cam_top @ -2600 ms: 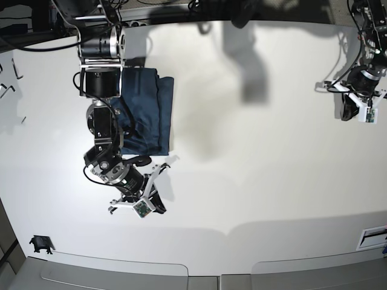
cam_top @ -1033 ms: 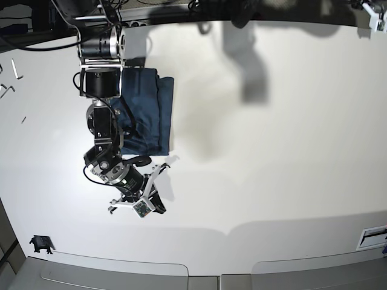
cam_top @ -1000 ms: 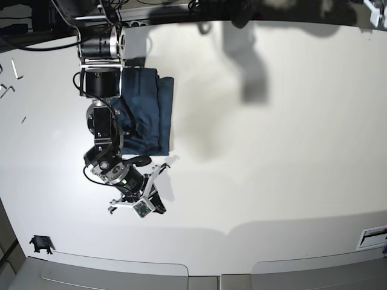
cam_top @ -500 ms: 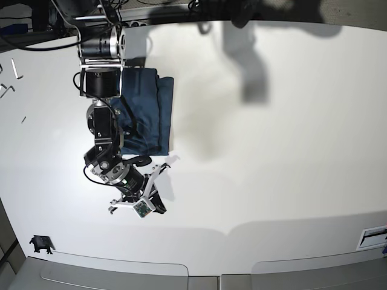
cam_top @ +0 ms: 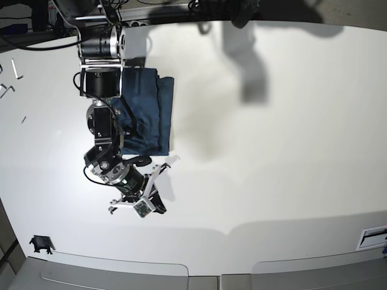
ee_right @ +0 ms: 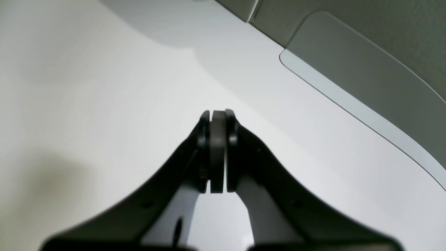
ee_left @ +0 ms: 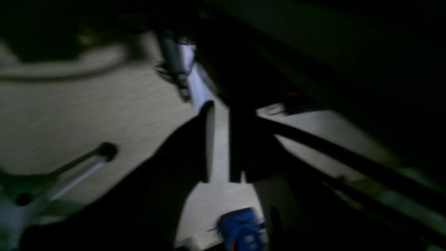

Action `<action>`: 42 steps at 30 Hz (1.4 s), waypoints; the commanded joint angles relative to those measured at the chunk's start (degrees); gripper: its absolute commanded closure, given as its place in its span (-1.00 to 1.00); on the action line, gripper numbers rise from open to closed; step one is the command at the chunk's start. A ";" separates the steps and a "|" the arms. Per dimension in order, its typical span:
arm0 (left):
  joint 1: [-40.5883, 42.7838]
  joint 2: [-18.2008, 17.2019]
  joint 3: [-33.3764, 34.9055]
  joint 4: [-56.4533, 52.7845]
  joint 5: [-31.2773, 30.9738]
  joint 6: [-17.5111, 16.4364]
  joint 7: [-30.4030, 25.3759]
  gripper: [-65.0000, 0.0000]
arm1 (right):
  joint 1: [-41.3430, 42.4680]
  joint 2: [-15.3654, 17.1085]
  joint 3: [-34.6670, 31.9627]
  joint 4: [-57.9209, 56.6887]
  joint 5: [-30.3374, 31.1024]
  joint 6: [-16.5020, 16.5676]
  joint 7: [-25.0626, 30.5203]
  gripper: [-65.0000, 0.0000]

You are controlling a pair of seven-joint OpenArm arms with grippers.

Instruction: Fold the T-shirt properly

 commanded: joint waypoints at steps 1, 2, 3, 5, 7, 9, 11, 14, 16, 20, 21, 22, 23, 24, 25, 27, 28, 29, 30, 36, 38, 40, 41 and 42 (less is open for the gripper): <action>-0.31 0.57 1.46 -0.37 0.09 -0.13 0.37 0.72 | 2.05 0.28 0.17 1.05 0.74 -0.47 1.51 1.00; -0.70 1.01 2.86 -0.81 0.09 -0.17 0.39 0.72 | 2.05 0.28 0.17 1.05 0.76 -0.47 1.53 1.00; -1.03 1.33 4.15 -1.01 0.09 -0.17 0.42 0.72 | 2.05 0.28 0.17 1.05 0.74 -0.47 1.53 1.00; -1.27 2.27 6.69 -1.01 0.11 -0.35 0.39 0.72 | 2.05 0.28 0.17 1.05 0.76 -0.47 1.53 1.00; -1.38 2.64 8.61 -1.03 0.11 0.24 0.66 0.75 | 2.05 0.28 0.17 1.05 0.74 -0.47 1.51 1.00; -1.40 2.54 8.92 -1.01 0.09 1.01 0.57 0.75 | 2.05 0.33 0.17 1.05 0.72 -0.47 1.51 1.00; -1.40 2.54 8.92 -1.01 0.00 0.94 0.57 0.75 | 2.05 0.28 0.17 1.05 0.74 -0.47 1.49 1.00; -1.40 2.54 8.92 -1.01 -0.11 0.94 0.57 0.75 | 2.05 -0.02 0.17 1.05 0.74 -0.47 1.49 1.00; -1.40 2.54 8.92 -1.01 -0.11 0.94 0.57 0.75 | 2.05 -0.35 0.17 1.05 0.72 -0.47 1.46 1.00; -1.20 2.47 8.92 -1.03 -0.09 0.92 -0.83 0.75 | 2.05 -0.66 0.17 1.05 0.72 -0.47 1.46 1.00; -1.03 2.34 8.92 -1.03 -0.09 0.92 -1.84 0.75 | 2.05 -0.66 0.17 1.05 0.72 -0.47 1.46 1.00; -0.74 2.19 8.92 -1.03 -0.09 0.92 -3.45 0.75 | 2.05 -0.66 0.17 1.05 0.72 -0.47 1.46 1.00; -0.33 2.10 8.90 -1.03 -0.09 0.94 -5.53 0.75 | 2.05 -0.63 0.17 1.05 0.72 -0.47 1.46 1.00; 0.24 2.03 8.90 -1.03 -0.09 0.94 -8.22 0.75 | 2.05 -0.61 0.17 1.05 0.72 -0.47 1.33 1.00; 0.85 1.99 8.90 -1.03 -0.09 0.96 -10.78 0.75 | 2.05 -0.63 0.17 1.05 0.72 -0.47 1.07 1.00; 1.81 1.84 8.90 -1.03 -0.09 1.14 -15.82 0.75 | 2.05 -0.61 0.17 1.05 0.72 -0.47 0.85 1.00; 2.21 1.86 8.79 -1.03 -0.09 1.33 -18.21 0.75 | 2.05 -0.63 0.17 1.05 0.72 -0.47 0.76 1.00; 2.56 1.88 8.74 -1.03 -0.09 1.42 -21.03 0.75 | 2.05 -0.63 0.17 1.05 0.72 -0.47 0.68 1.00; 2.80 1.84 8.74 -1.03 0.11 2.08 -22.80 0.75 | 2.05 -0.63 0.17 1.05 0.74 -0.47 0.66 1.00; 4.17 1.22 8.74 -1.03 0.09 2.99 -34.45 0.75 | 2.05 -0.63 0.17 1.05 0.74 -0.47 0.66 1.00; 4.70 1.05 8.74 -1.03 2.51 3.10 -39.01 0.75 | 2.05 -0.61 0.17 1.05 0.72 -0.47 0.59 1.00; 5.38 0.87 8.74 -1.03 3.30 3.10 -43.30 0.75 | 2.05 -0.63 0.17 1.05 0.74 -0.47 0.61 1.00; 5.81 0.79 8.76 -1.03 3.61 3.10 -45.59 0.75 | 2.05 -0.66 0.17 1.05 0.74 -0.47 0.61 1.00; 6.23 0.74 8.74 -1.03 3.89 3.08 -47.95 0.75 | 2.05 -0.66 0.17 1.05 0.76 -0.47 0.61 1.00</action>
